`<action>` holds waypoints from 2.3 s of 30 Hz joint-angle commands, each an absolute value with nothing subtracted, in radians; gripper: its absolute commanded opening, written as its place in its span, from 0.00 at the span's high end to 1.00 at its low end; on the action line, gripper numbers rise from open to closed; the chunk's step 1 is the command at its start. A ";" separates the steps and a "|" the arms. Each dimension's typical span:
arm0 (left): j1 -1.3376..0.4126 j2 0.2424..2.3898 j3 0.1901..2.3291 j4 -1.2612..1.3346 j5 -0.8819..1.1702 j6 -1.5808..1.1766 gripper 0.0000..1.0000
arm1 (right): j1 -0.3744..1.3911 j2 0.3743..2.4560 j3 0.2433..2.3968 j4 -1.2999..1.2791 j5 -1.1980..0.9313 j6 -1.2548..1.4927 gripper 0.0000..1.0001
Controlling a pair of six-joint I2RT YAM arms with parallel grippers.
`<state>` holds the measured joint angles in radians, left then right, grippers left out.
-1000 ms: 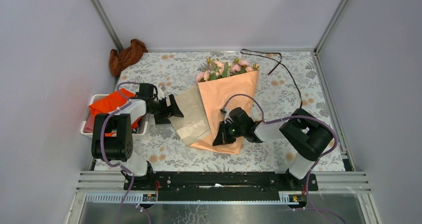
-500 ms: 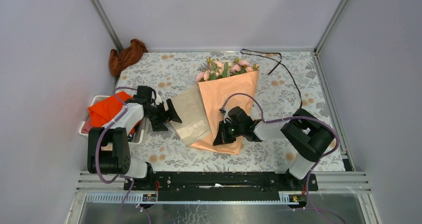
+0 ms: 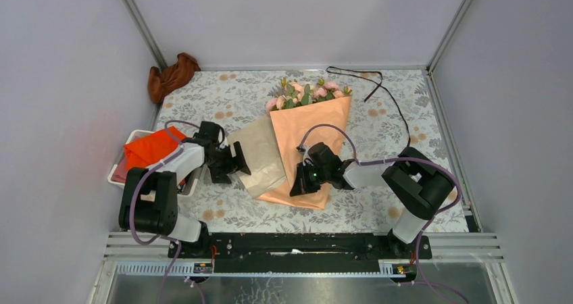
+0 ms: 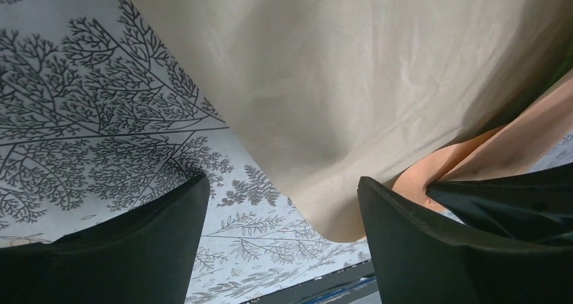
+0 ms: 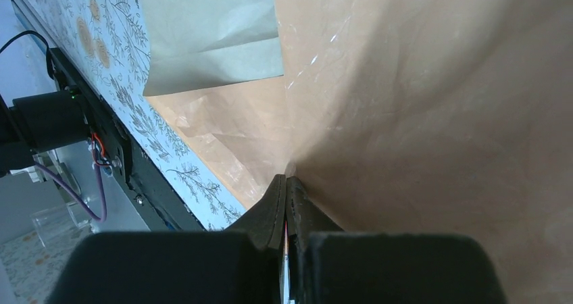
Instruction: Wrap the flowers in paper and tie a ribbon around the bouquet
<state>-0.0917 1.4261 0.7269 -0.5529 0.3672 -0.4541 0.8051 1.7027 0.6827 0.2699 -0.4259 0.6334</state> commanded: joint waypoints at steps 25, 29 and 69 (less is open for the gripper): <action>-0.108 1.448 0.852 -0.457 0.511 -0.414 1.00 | 0.802 1.738 0.663 0.171 -0.292 0.571 1.00; -0.173 1.427 0.911 -0.449 0.583 -0.374 1.00 | 0.802 1.756 0.663 0.178 -0.292 0.575 1.00; -0.586 2.000 1.219 -0.179 0.471 -0.272 1.00 | 0.361 1.401 0.591 -0.017 -0.164 0.509 0.58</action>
<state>-0.5774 2.0098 1.2331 -0.2180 0.5255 -0.3027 0.4480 1.3247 0.5606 0.0139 -0.1135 0.6029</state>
